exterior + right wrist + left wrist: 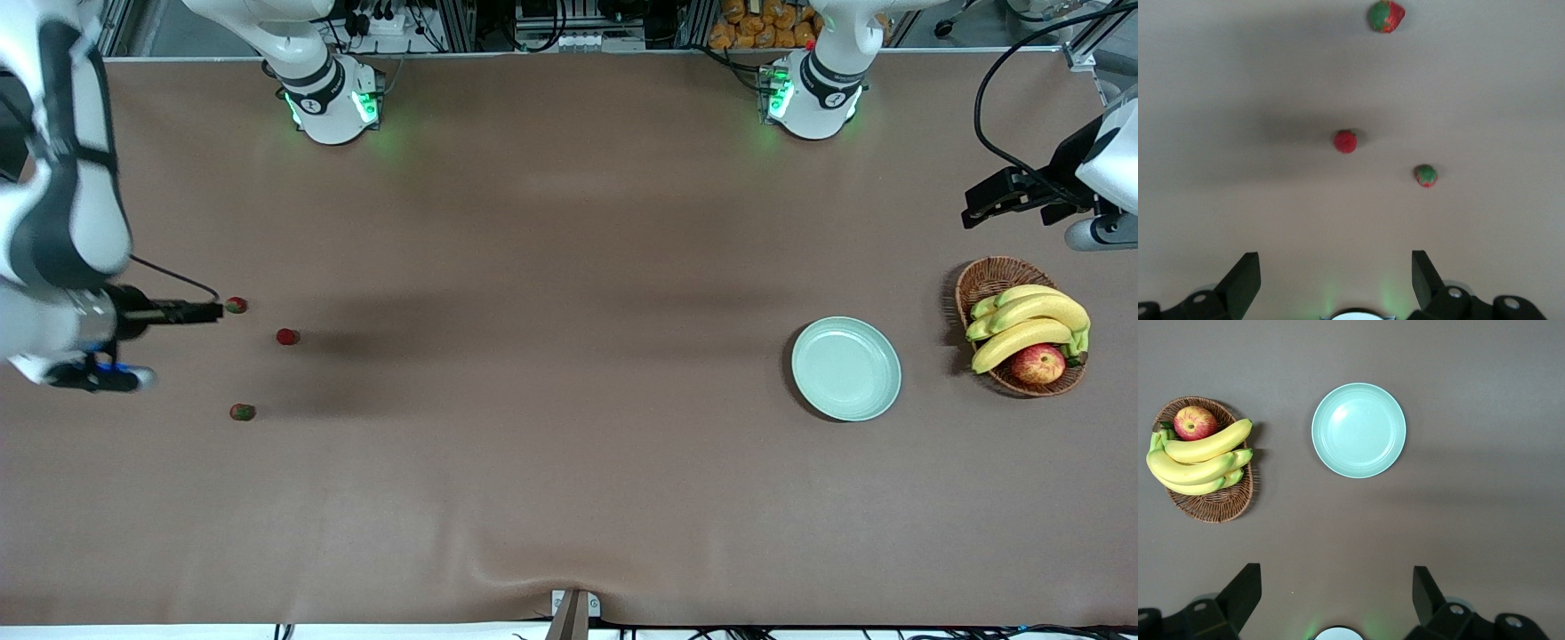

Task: Collect all strawberries into plate
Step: 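Reach the right gripper down and grasp the red strawberry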

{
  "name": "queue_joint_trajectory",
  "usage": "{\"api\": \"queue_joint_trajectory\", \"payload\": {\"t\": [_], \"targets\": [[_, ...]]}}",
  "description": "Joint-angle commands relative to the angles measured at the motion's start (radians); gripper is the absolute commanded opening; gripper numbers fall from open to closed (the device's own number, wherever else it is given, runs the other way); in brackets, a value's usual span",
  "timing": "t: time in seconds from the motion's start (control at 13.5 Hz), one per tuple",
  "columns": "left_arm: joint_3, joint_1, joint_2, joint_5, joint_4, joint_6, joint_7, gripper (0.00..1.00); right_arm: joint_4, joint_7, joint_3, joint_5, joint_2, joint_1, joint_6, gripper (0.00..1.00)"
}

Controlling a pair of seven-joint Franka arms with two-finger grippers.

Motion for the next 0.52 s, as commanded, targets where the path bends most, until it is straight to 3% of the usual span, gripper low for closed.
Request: {"api": "queue_joint_trajectory", "payload": {"t": [0.0, 0.44], "targets": [[-0.006, 0.003, 0.001, 0.007, -0.004, 0.01, 0.016, 1.0, -0.041, -0.055, 0.008, 0.016, 0.064, -0.026, 0.071, 1.0], [-0.006, 0.003, -0.001, 0.007, -0.005, 0.01, 0.018, 1.0, -0.234, -0.062, 0.007, 0.01, 0.086, 0.007, 0.308, 1.0]]}}
